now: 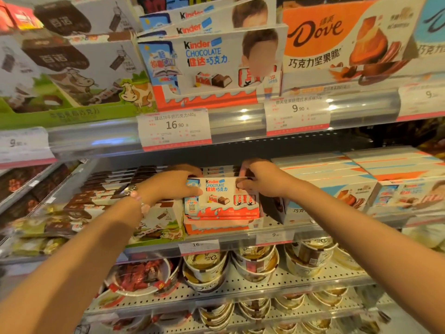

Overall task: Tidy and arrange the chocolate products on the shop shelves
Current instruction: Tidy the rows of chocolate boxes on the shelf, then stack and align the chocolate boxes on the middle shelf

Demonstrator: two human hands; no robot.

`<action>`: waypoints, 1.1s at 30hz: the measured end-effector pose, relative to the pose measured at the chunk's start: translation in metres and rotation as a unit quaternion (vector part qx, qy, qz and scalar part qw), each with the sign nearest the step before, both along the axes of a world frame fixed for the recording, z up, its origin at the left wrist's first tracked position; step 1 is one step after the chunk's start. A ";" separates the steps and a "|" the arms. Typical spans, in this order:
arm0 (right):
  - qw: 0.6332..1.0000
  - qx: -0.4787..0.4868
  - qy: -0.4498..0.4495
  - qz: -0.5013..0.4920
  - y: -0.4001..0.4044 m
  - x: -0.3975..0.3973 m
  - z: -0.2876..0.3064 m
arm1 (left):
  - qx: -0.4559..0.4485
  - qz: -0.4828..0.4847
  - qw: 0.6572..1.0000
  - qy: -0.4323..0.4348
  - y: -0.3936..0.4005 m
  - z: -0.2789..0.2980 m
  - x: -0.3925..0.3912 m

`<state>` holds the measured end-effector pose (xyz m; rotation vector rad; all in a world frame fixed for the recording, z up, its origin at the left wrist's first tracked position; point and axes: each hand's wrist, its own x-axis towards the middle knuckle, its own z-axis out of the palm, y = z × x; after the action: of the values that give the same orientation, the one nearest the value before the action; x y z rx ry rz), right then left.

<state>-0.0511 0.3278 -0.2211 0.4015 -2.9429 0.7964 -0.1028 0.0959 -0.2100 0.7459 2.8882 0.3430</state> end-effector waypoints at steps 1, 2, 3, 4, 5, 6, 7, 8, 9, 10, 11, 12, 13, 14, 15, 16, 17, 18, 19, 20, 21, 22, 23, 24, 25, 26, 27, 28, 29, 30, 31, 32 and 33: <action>1.000 0.017 0.010 -0.008 -0.002 0.000 -0.002 | -0.004 0.006 1.000 0.005 0.001 -0.001 -0.001; 0.999 0.036 0.023 -0.018 -0.003 0.000 -0.004 | -0.006 0.012 1.000 0.005 0.002 -0.003 -0.002; 0.997 0.055 0.037 -0.029 -0.005 0.001 -0.006 | -0.011 0.015 1.000 0.000 0.003 -0.003 -0.002; 0.995 0.072 0.051 -0.039 -0.006 0.001 -0.009 | -0.015 0.016 1.000 -0.008 0.005 -0.004 -0.003; 0.993 0.086 0.063 -0.048 -0.008 0.001 -0.011 | -0.018 0.016 1.000 -0.015 0.005 -0.004 -0.004; 0.991 0.099 0.075 -0.055 -0.009 0.002 -0.013 | -0.019 0.016 1.000 -0.017 0.006 -0.005 -0.004; 0.988 0.111 0.085 -0.060 -0.010 0.002 -0.014 | -0.019 0.016 1.000 -0.013 0.007 -0.005 -0.003; 0.986 0.125 0.096 -0.063 -0.012 0.003 -0.015 | -0.020 0.017 1.000 -0.006 0.008 -0.005 -0.002; 0.982 0.138 0.109 -0.062 -0.012 0.004 -0.016 | -0.025 0.017 1.000 -0.001 0.009 -0.005 -0.001; 0.979 0.148 0.128 -0.059 -0.012 0.007 -0.015 | -0.031 0.018 0.999 0.002 0.011 -0.004 0.001; 0.975 0.152 0.151 -0.055 -0.011 0.010 -0.014 | -0.042 0.019 0.999 0.007 0.014 -0.003 0.004; 0.973 0.144 0.175 -0.051 -0.007 0.015 -0.013 | -0.054 0.022 0.998 0.018 0.017 -0.002 0.007; 0.972 0.126 0.194 -0.046 -0.003 0.020 -0.011 | -0.068 0.026 0.997 0.035 0.021 -0.002 0.010; 0.971 0.105 0.210 -0.040 0.005 0.027 -0.008 | -0.078 0.029 0.995 0.053 0.026 -0.001 0.014; 0.970 0.089 0.222 -0.031 0.014 0.034 -0.005 | -0.082 0.032 0.994 0.069 0.031 -0.001 0.018; 0.970 0.078 0.230 -0.024 0.025 0.040 -0.002 | -0.075 0.035 0.993 0.083 0.037 -0.001 0.022; 0.970 0.065 0.233 -0.018 0.039 0.047 0.001 | -0.060 0.036 0.993 0.099 0.045 -0.001 0.026; 0.972 0.046 0.228 -0.014 0.055 0.053 0.004 | -0.034 0.032 0.992 0.115 0.055 0.000 0.031; 0.976 0.022 0.218 -0.009 0.072 0.058 0.007 | 0.006 0.026 0.992 0.127 0.067 0.001 0.036; 0.978 0.000 0.207 -0.004 0.089 0.064 0.008 | 0.054 0.014 0.989 0.136 0.080 0.001 0.041; 0.980 -0.016 0.199 -0.001 0.107 0.069 0.009 | 0.102 -0.006 0.985 0.140 0.095 0.002 0.046; 0.981 -0.023 0.192 0.001 0.125 0.074 0.010 | 0.142 -0.036 0.979 0.142 0.111 0.003 0.052; 0.983 -0.027 0.184 0.002 0.143 0.079 0.010 | 0.172 -0.071 0.973 0.138 0.128 0.003 0.057; 0.984 -0.029 0.175 0.004 0.161 0.085 0.010 | 0.193 -0.102 0.967 0.129 0.146 0.003 0.062; 0.986 -0.030 0.166 0.008 0.179 0.090 0.010 | 0.206 -0.126 0.964 0.115 0.164 0.002 0.067; 0.987 -0.028 0.157 0.012 0.197 0.095 0.011 | 0.212 -0.142 0.962 0.101 0.181 0.000 0.071; 0.989 -0.020 0.149 0.015 0.215 0.099 0.012 | 0.208 -0.152 0.962 0.094 0.197 -0.002 0.074; 0.990 -0.005 0.142 0.015 0.232 0.101 0.012 | 0.199 -0.158 0.963 0.092 0.212 -0.005 0.075; 0.991 0.015 0.134 0.011 0.249 0.103 0.012 | 0.185 -0.157 0.966 0.094 0.225 -0.007 0.075; 0.991 0.040 0.128 0.005 0.264 0.104 0.012 | 0.172 -0.152 0.969 0.096 0.236 -0.009 0.075; 0.990 0.067 0.124 0.000 0.278 0.104 0.012 | 0.162 -0.145 0.971 0.097 0.245 -0.010 0.074; 0.989 0.089 0.120 -0.001 0.289 0.103 0.011 | 0.156 -0.137 0.973 0.098 0.251 -0.011 0.073; 0.988 0.101 0.113 0.002 0.298 0.102 0.009 | 0.155 -0.127 0.975 0.099 0.256 -0.013 0.072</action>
<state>0.0512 0.6257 -0.2121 0.4748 -2.8167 0.4195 -0.0307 0.3515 -0.2231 1.2527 2.8999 0.7343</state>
